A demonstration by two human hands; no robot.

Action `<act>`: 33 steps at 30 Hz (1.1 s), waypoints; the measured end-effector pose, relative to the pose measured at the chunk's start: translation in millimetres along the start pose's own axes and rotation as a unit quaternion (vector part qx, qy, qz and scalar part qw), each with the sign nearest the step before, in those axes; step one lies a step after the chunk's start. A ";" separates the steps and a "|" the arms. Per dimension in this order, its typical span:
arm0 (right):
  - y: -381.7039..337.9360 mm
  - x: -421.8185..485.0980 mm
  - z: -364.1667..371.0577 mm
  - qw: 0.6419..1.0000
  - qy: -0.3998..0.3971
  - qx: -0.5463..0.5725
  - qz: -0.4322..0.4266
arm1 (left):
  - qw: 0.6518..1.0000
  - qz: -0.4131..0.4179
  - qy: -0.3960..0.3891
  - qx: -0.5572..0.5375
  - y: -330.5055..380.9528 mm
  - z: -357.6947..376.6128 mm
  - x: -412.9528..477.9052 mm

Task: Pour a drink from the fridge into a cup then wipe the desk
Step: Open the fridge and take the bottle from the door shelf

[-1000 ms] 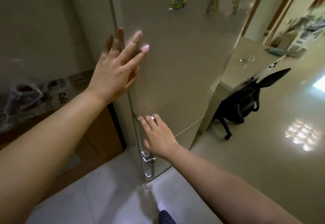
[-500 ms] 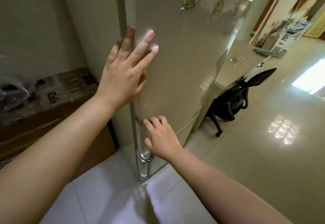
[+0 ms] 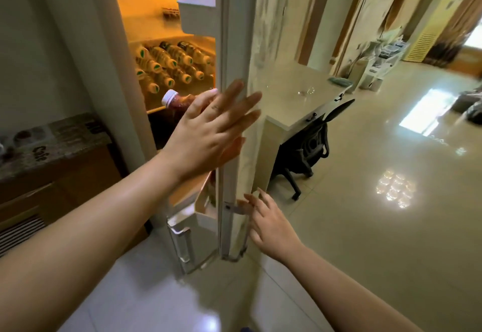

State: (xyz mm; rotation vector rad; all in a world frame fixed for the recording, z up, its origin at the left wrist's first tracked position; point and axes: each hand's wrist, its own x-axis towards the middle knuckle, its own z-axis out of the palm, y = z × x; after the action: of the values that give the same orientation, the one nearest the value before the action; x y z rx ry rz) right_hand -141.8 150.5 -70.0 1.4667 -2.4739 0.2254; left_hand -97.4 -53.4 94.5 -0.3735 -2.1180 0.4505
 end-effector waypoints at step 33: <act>241.7 -148.7 -36.9 0.968 0.006 -0.067 0.240 | 0.991 0.112 0.057 0.041 241.9 149.0 244.3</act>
State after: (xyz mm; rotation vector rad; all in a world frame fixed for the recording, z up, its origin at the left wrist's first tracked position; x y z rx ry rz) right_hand -280.6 400.6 -79.4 0.7922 -2.7349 0.1489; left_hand -331.4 239.1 85.2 -0.5777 -1.9484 0.6297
